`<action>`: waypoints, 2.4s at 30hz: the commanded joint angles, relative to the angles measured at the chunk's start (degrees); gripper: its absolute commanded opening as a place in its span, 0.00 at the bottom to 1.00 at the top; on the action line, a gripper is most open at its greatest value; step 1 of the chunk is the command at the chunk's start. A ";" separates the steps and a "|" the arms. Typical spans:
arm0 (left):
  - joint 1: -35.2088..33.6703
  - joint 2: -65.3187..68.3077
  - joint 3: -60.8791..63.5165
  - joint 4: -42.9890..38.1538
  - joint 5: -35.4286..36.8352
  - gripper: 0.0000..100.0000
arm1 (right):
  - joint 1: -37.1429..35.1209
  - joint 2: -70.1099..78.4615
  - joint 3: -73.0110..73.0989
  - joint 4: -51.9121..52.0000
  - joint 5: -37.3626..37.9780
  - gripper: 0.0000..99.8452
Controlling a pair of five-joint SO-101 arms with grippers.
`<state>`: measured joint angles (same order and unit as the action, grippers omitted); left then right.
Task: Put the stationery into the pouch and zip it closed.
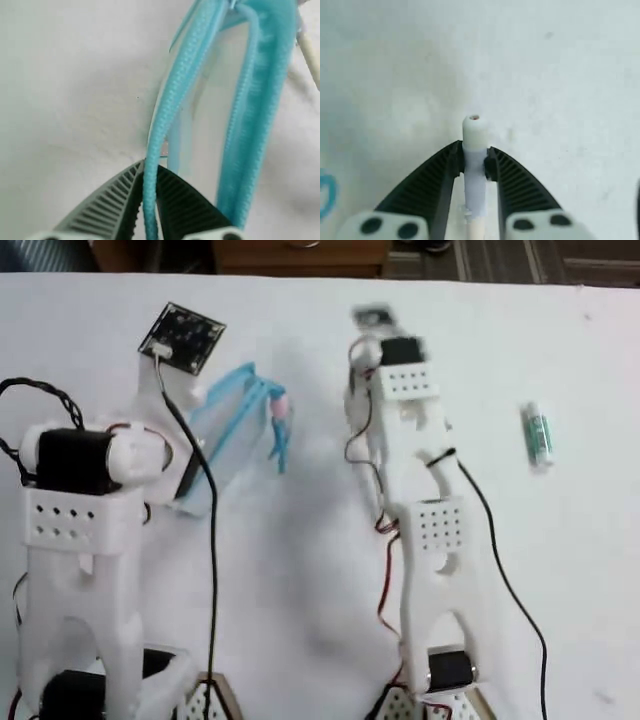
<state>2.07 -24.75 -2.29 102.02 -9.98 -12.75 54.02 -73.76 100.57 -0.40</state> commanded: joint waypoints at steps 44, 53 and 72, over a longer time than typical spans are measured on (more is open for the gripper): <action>-0.48 0.13 -0.62 0.26 7.47 0.02 | -22.11 -32.48 -21.10 -8.57 -23.65 0.02; -1.80 0.13 -0.79 0.18 7.47 0.02 | -21.05 -23.69 -21.19 -11.56 -23.30 0.02; -4.70 0.13 -0.62 0.18 7.47 0.02 | -28.35 -23.87 -21.10 0.66 -23.21 0.03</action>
<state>-2.07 -24.75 -2.29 102.02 -3.03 -40.62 32.31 -94.42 100.22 -23.78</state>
